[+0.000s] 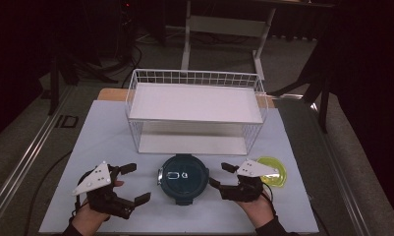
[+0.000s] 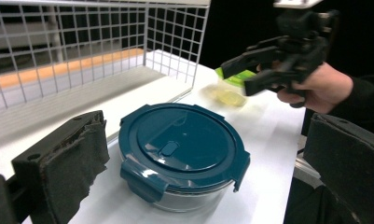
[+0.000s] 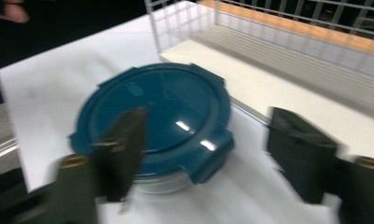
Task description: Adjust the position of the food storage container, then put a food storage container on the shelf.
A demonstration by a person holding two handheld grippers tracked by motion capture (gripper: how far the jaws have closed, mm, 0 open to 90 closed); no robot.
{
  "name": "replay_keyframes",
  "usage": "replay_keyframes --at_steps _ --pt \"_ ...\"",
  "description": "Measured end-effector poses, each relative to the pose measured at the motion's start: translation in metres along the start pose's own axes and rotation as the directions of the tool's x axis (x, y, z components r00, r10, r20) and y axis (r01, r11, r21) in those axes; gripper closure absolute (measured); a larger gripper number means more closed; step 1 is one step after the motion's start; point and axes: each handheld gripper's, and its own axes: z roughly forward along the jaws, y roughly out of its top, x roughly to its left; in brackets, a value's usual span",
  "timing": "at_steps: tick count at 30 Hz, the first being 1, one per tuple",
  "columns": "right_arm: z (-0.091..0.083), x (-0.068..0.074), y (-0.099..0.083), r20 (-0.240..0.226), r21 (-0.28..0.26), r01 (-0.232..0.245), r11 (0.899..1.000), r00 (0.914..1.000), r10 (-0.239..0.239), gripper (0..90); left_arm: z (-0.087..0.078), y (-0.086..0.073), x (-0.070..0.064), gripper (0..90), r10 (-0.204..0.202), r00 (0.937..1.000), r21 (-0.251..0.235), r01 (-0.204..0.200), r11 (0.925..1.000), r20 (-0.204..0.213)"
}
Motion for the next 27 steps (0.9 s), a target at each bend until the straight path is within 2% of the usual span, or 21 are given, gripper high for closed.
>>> replay_keyframes --at_steps 1,4,6,8,10,12,14,16,18,19,20,22,24,25,27 --pt "0.0 0.001 0.001 -0.008 -0.003 0.007 1.0 0.9999 -0.007 18.0 0.001 0.001 0.001 0.0 -0.011 0.9999 0.014 0.011 0.9998 0.002" --pt "-0.004 0.003 0.004 0.008 -0.037 0.01 0.999 0.9999 -0.009 14.2 0.007 0.004 0.004 0.0 -0.015 0.9997 0.051 0.016 0.9986 -0.018" --pt "-0.008 0.007 0.008 0.045 -0.052 0.051 0.997 0.9978 -0.049 14.3 0.011 0.005 0.009 0.0 -0.043 0.9989 0.065 0.044 0.9969 -0.015" --pt "-0.012 0.009 0.011 0.019 -0.071 0.056 0.996 0.9983 -0.054 15.5 0.015 0.006 0.013 0.0 -0.062 0.9979 0.073 0.063 0.9954 -0.02" --pt "-0.017 0.011 0.013 0.023 -0.116 0.076 0.99 0.997 -0.074 19.9 0.019 0.007 0.017 0.0 -0.08 0.9964 0.082 0.082 0.9932 -0.026" --pt "-0.021 0.013 0.014 0.029 -0.161 0.116 0.98 0.9932 -0.113 19.9 0.023 0.006 0.021 0.0 -0.109 0.9938 0.095 0.11 0.9894 -0.023" --pt "-0.023 0.013 0.015 0.022 -0.156 0.103 0.982 0.9946 -0.101 18.6 0.026 0.006 0.022 0.0 -0.116 0.9929 0.104 0.118 0.9875 -0.027" --pt "-0.023 0.013 0.017 0.04 -0.118 0.095 0.988 0.9951 -0.091 18.0 0.032 0.004 0.026 0.0 -0.138 0.99 0.128 0.141 0.9818 -0.027" --pt "-0.025 0.014 0.017 0.05 -0.131 0.096 0.987 0.9947 -0.09 18.1 0.037 0.003 0.028 0.0 -0.166 0.986 0.131 0.166 0.9774 -0.015" --pt "-0.027 0.014 0.017 0.039 -0.14 0.091 0.986 0.9955 -0.087 18.1 0.04 0.002 0.029 0.0 -0.178 0.9838 0.133 0.179 0.9747 -0.021" --pt "-0.028 0.014 0.017 0.035 -0.146 0.088 0.985 0.9959 -0.084 18.1 0.043 0.001 0.031 0.0 -0.197 0.9803 0.135 0.198 0.971 -0.021" --pt "-0.032 0.014 0.017 0.03 -0.162 0.086 0.983 0.9962 -0.082 16.6 0.049 -0.001 0.036 0.0 -0.241 0.9694 0.16 0.245 0.9561 -0.048" --pt "-0.034 0.014 0.018 0.027 -0.168 0.089 0.982 0.9959 -0.086 14.9 0.053 -0.005 0.042 2.1 -0.28 0.9587 0.176 0.285 0.9423 -0.053" --pt "-0.034 0.014 0.018 0.027 -0.168 0.089 0.982 0.9959 -0.086 14.9 0.055 -0.007 0.045 2.1 -0.3 0.9519 0.184 0.306 0.9341 -0.064" --pt "-0.035 0.014 0.018 0.028 -0.159 0.092 0.983 0.9957 -0.088 14.1 0.059 -0.012 0.05 3.8 -0.348 0.9341 0.211 0.357 0.9099 -0.078"
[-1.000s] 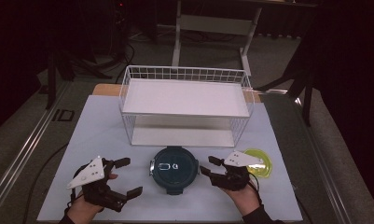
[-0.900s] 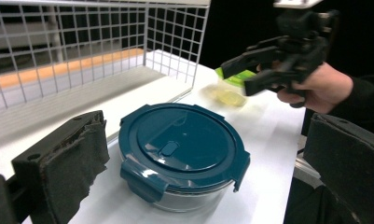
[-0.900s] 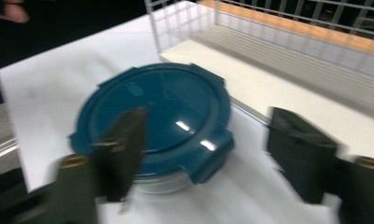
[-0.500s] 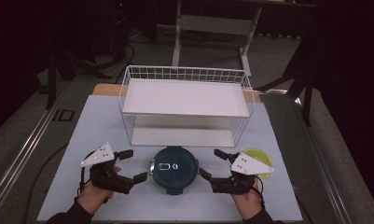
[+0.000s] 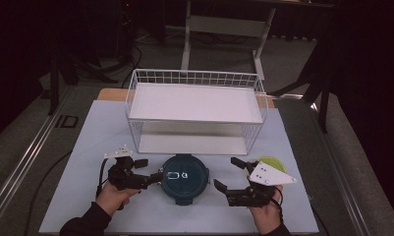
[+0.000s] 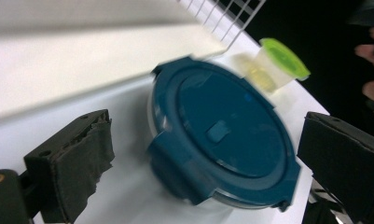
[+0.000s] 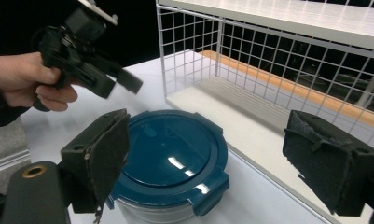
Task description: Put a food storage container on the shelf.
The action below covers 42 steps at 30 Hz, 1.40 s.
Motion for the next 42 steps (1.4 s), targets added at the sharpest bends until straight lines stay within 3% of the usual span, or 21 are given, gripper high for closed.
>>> replay_keyframes --at_steps 4,6,9,13,14,18,20,22,26,28,29,30,32,34,35,36,38,39,40,41,42 --pt "0.0 0.001 -0.001 -0.001 0.014 -0.013 1.0 0.9999 0.013 10.2 0.01 -0.006 0.012 11.5 -0.111 0.9933 0.081 0.108 0.9908 0.032" --pt "0.0 0.001 -0.002 -0.012 0.016 -0.037 0.999 0.9992 0.037 10.1 0.015 -0.008 0.018 14.4 -0.188 0.9811 0.115 0.182 0.9766 0.046" --pt "0.001 0.001 -0.003 -0.005 0.016 -0.056 0.998 0.9984 0.056 10.1 0.02 -0.01 0.025 19.4 -0.264 0.9631 0.152 0.253 0.9553 0.053" --pt "0.001 0.002 -0.004 0.012 0.017 -0.06 0.998 0.9981 0.06 10.1 0.024 -0.011 0.032 29.3 -0.325 0.9439 0.188 0.31 0.9321 0.057" --pt "0.001 0.002 -0.004 0.009 0.015 -0.063 0.998 0.998 0.063 10.1 0.025 -0.011 0.033 32.3 -0.33 0.9424 0.202 0.312 0.9283 0.057" --pt "0.002 0.002 -0.006 0.019 0.032 -0.065 0.997 0.9978 0.064 10.1 0.03 -0.012 0.034 39.4 -0.376 0.921 0.228 0.346 0.9102 0.103" --pt "0.003 0.001 -0.009 0.02 0.051 -0.068 0.996 0.9976 0.067 10.2 0.029 -0.011 0.035 47.5 -0.382 0.9156 0.243 0.345 0.9065 0.125" --pt "0.003 0.001 -0.01 0.018 0.057 -0.069 0.996 0.9975 0.068 10.2 0.029 -0.011 0.035 47.9 -0.388 0.9133 0.242 0.351 0.9045 0.125" --pt "0.007 0.0 -0.016 0.007 0.104 -0.113 0.988 0.9936 0.113 15.3 0.029 -0.01 0.034 48.6 -0.379 0.9182 0.246 0.342 0.9067 0.117" --pt "0.009 -0.001 -0.018 0.005 0.123 -0.125 0.985 0.9921 0.125 16.8 0.028 -0.01 0.034 49.2 -0.397 0.9098 0.249 0.36 0.8991 0.12" --pt "0.012 -0.005 -0.022 -0.009 0.145 -0.175 0.974 0.9839 0.178 18.4 0.027 -0.01 0.034 50.6 -0.399 0.9085 0.25 0.361 0.8986 0.124" --pt "0.012 -0.005 -0.022 -0.009 0.145 -0.175 0.974 0.9839 0.178 18.4 0.027 -0.011 0.033 50.6 -0.389 0.9127 0.246 0.351 0.9033 0.125" --pt "0.016 -0.01 -0.027 -0.016 0.176 -0.228 0.958 0.9721 0.234 19.8 0.025 -0.011 0.03 50.7 -0.373 0.9201 0.244 0.337 0.9093 0.119" --pt "0.022 -0.017 -0.035 -0.017 0.22 -0.301 0.928 0.95 0.312 21.7 0.024 -0.01 0.027 52.4 -0.353 0.9273 0.236 0.317 0.9184 0.126" --pt "0.022 -0.017 -0.035 -0.017 0.22 -0.301 0.928 0.95 0.312 21.7 0.024 -0.01 0.027 52.9 -0.353 0.9273 0.236 0.317 0.9184 0.126" --pt "0.026 -0.021 -0.039 -0.03 0.245 -0.348 0.905 0.93 0.366 22.7 0.022 -0.009 0.022 53.2 -0.315 0.9405 0.223 0.282 0.9332 0.128" --pt "0.028 -0.024 -0.043 -0.031 0.259 -0.388 0.884 0.912 0.409 23.8 0.021 -0.009 0.02 54.2 -0.31 0.942 0.218 0.278 0.9356 0.129" --pt "0.029 -0.025 -0.044 -0.039 0.271 -0.405 0.873 0.9017 0.431 24.2 0.021 -0.009 0.017 54.2 -0.291 0.948 0.213 0.261 0.9416 0.128" --pt "0.029 -0.025 -0.044 -0.039 0.271 -0.405 0.873 0.9017 0.431 24.2 0.02 -0.009 0.015 54.5 -0.279 0.9519 0.209 0.249 0.9457 0.127" --pt "0.031 -0.026 -0.045 -0.035 0.277 -0.419 0.865 0.8949 0.445 24.4 0.019 -0.009 0.014 54.5 -0.271 0.9543 0.209 0.241 0.9477 0.126" --pt "0.033 -0.028 -0.048 -0.042 0.297 -0.449 0.843 0.8754 0.482 26.0 0.019 -0.01 0.012 54.6 -0.261 0.9568 0.204 0.233 0.9509 0.127"
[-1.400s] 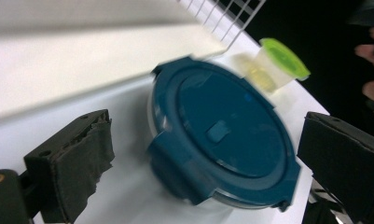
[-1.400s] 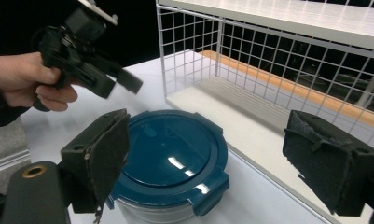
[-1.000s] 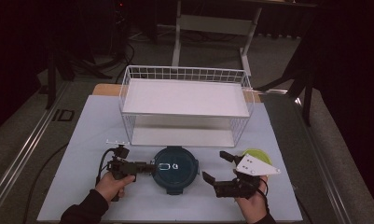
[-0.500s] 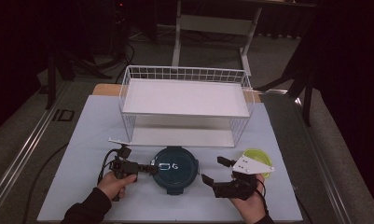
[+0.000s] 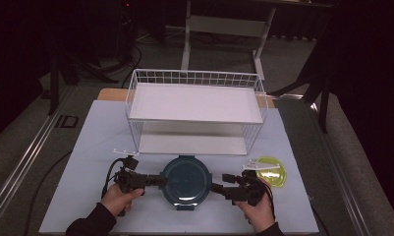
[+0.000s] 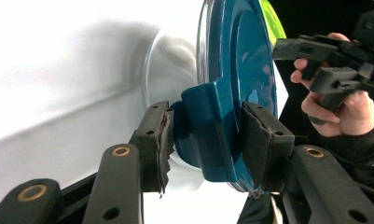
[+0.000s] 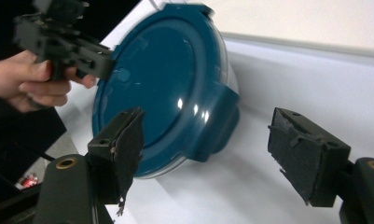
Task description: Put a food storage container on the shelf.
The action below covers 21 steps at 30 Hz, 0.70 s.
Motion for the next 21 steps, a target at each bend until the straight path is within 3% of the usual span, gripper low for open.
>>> replay_keyframes --at_steps 5,10,14,16,20,21 --pt "0.008 -0.005 -0.003 -0.017 0.033 -0.056 0.998 0.9983 0.056 27.4 -0.002 -0.004 -0.004 55.1 0.038 0.9993 -0.002 -0.038 0.9993 -0.004" --pt "0.017 -0.015 -0.004 -0.065 0.047 -0.142 0.989 0.9873 0.145 33.2 -0.002 -0.006 -0.006 55.9 0.058 0.9983 -0.002 -0.058 0.9983 0.005" --pt "0.024 -0.016 -0.004 -0.075 0.084 -0.149 0.985 0.985 0.155 36.0 -0.002 -0.007 -0.005 56.2 0.068 0.9976 -0.007 -0.068 0.9976 0.015" --pt "0.027 -0.018 -0.005 -0.094 0.093 -0.172 0.981 0.9791 0.18 36.9 -0.002 -0.007 -0.004 56.1 0.063 0.9978 -0.009 -0.063 0.998 0.017" --pt "0.026 -0.018 -0.004 -0.146 0.098 -0.175 0.98 0.9713 0.188 51.9 -0.002 -0.008 -0.002 56.2 0.049 0.9984 -0.011 -0.049 0.9987 0.026" --pt "0.027 -0.017 -0.004 -0.15 0.095 -0.179 0.979 0.97 0.192 52.3 -0.002 -0.009 -0.001 56.2 0.046 0.9985 -0.013 -0.046 0.9989 0.029"
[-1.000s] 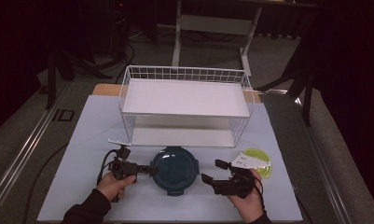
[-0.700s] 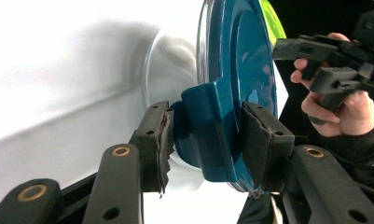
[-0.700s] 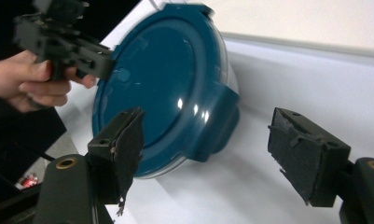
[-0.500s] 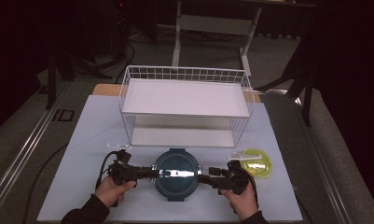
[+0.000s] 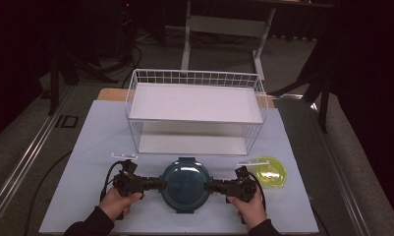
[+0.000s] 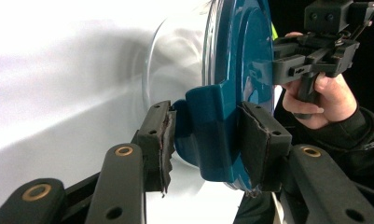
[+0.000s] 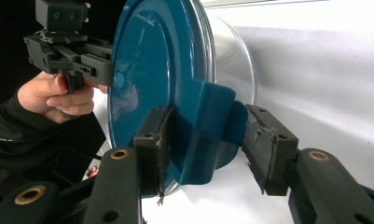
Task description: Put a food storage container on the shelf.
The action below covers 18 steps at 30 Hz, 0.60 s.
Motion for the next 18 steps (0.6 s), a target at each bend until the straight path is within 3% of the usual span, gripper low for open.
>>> replay_keyframes --at_steps 4,6,18 --pt "0.001 -0.001 -0.001 -0.02 -0.002 -0.029 1.0 0.9994 0.029 53.6 -0.001 -0.003 0.001 56.4 0.004 1.0 -0.005 -0.004 1.0 0.005" --pt "0.001 -0.003 0.0 -0.053 0.012 -0.049 0.999 0.9974 0.049 54.6 -0.001 -0.004 0.001 56.6 -0.001 1.0 -0.008 0.002 1.0 0.007" --pt "-0.003 0.001 -0.003 -0.056 0.009 -0.074 0.997 0.9957 0.075 56.3 -0.001 -0.006 -0.01 57.4 -0.05 0.9982 -0.021 0.05 0.9985 -0.033"
